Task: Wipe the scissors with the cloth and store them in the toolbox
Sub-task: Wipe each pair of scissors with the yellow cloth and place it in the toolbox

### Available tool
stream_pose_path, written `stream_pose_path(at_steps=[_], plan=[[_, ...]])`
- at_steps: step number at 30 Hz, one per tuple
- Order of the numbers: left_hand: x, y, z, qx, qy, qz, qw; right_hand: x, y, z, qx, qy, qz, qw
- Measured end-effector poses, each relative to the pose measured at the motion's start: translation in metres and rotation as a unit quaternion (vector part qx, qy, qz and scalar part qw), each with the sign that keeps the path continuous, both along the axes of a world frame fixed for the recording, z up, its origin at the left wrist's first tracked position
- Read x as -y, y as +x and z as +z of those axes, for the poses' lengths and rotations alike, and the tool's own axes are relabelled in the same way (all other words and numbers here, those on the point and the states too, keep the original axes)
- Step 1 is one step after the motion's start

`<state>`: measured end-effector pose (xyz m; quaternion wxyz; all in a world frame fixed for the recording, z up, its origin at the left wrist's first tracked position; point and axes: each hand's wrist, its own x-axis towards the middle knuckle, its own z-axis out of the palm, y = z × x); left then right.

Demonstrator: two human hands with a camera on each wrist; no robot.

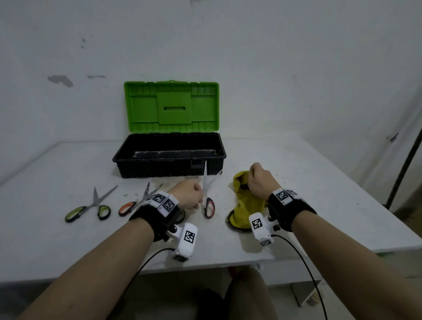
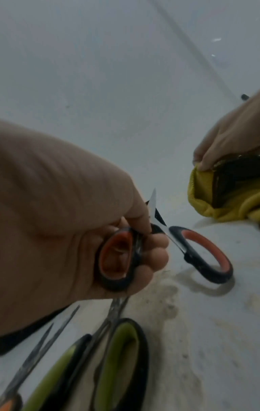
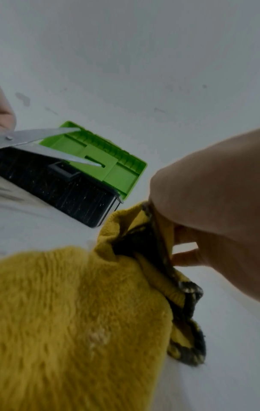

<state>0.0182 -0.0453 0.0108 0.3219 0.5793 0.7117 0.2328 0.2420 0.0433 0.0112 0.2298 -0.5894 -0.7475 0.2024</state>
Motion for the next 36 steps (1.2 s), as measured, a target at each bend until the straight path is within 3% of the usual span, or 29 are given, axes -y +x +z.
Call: stream_pose_path(at_steps=[3, 7, 11, 15, 19, 23, 25, 26, 29, 30, 33, 36], plan=[[0.011, 0.0, 0.003, 0.143, 0.032, 0.009, 0.989, 0.007, 0.003, 0.011, -0.101, 0.025, -0.004, 0.995], [0.024, -0.001, -0.002, 0.229, 0.062, 0.004, 0.971, 0.02, 0.0, 0.02, -0.2, 0.002, -0.001, 0.98], [0.032, -0.003, -0.006, 0.258, 0.08, 0.004, 0.963, 0.037, -0.007, 0.025, -0.275, -0.093, 0.051, 0.956], [0.029, -0.007, -0.007, 0.274, 0.089, 0.009, 0.958, 0.044, -0.006, 0.022, -0.291, -0.099, 0.093, 0.947], [0.022, -0.01, -0.007, 0.281, 0.092, 0.003, 0.955, 0.038, -0.008, 0.021, -0.389, -0.162, 0.148, 0.895], [0.02, -0.01, -0.008, 0.281, 0.101, 0.0, 0.954, 0.03, -0.015, 0.021, -0.438, -0.184, 0.08, 0.876], [0.022, -0.009, -0.009, 0.282, 0.105, 0.005, 0.954, 0.031, -0.017, 0.02, -0.476, -0.223, 0.045, 0.849], [0.022, -0.009, -0.009, 0.286, 0.106, 0.007, 0.952, 0.033, -0.016, 0.019, -0.47, -0.23, 0.047, 0.851], [0.025, -0.01, -0.01, 0.301, 0.107, 0.002, 0.948, 0.041, -0.013, 0.018, -0.351, -0.178, 0.103, 0.913], [0.026, -0.01, -0.011, 0.303, 0.107, 0.002, 0.947, 0.045, -0.014, 0.019, -0.327, -0.163, 0.133, 0.922], [0.026, -0.012, -0.011, 0.297, 0.112, 0.007, 0.948, 0.052, -0.015, 0.021, -0.326, -0.132, 0.183, 0.918], [0.028, -0.014, -0.013, 0.299, 0.114, 0.015, 0.947, 0.051, -0.016, 0.019, -0.352, -0.163, 0.142, 0.911]])
